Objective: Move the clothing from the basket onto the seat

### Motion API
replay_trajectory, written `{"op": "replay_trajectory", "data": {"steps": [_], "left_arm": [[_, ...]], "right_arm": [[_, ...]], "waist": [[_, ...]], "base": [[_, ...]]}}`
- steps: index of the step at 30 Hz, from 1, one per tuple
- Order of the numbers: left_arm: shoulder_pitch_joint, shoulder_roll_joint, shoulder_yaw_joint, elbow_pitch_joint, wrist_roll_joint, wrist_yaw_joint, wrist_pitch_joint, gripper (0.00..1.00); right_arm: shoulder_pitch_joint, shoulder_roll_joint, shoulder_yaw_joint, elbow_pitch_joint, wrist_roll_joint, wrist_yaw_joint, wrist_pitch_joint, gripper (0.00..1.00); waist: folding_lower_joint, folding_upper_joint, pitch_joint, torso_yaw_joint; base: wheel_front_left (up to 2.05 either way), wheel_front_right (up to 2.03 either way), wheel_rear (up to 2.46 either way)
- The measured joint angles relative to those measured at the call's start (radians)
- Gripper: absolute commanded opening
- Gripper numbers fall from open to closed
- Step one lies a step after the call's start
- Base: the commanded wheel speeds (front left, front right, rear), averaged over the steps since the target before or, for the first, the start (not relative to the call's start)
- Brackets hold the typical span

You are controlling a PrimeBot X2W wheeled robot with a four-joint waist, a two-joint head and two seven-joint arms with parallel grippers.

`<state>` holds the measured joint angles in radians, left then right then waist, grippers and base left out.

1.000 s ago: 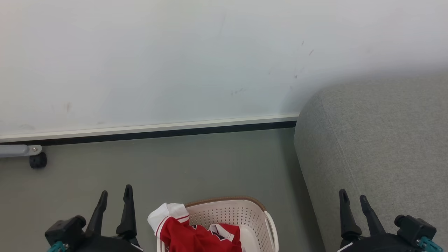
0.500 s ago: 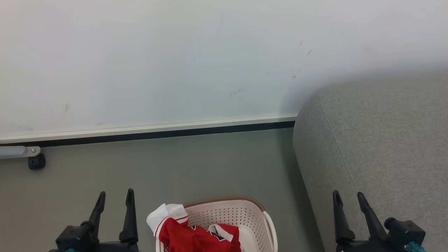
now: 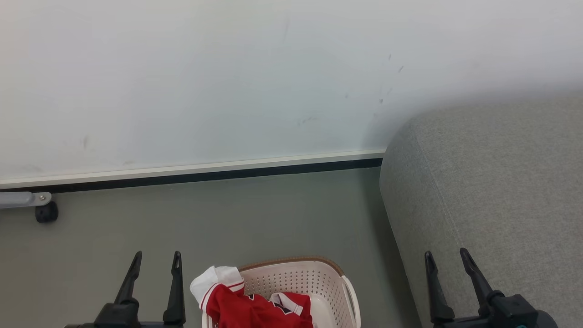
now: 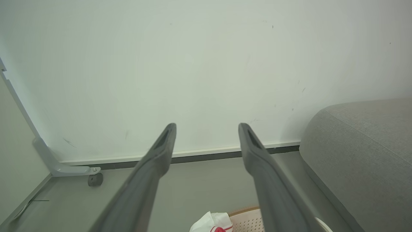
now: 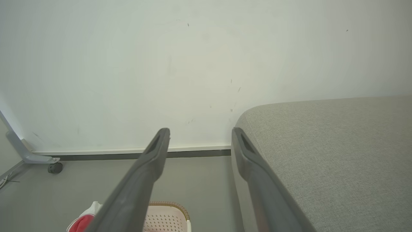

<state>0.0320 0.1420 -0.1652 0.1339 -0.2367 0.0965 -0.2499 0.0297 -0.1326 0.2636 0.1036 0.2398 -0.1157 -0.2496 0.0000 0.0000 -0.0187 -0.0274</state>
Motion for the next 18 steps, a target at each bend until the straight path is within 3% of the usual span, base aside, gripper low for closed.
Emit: {"op": "replay_trajectory", "data": {"steps": [18], "left_arm": [[0.002,-0.007,0.011,0.013,0.006,-0.009,0.000,1.00]], "right_arm": [[0.001,0.000,-0.006,0.001,-0.004,0.000,0.000,1.00]], "waist": [[0.0000,0.0000,-0.001,0.003]], "base": [[0.00,0.00,0.00]]}}
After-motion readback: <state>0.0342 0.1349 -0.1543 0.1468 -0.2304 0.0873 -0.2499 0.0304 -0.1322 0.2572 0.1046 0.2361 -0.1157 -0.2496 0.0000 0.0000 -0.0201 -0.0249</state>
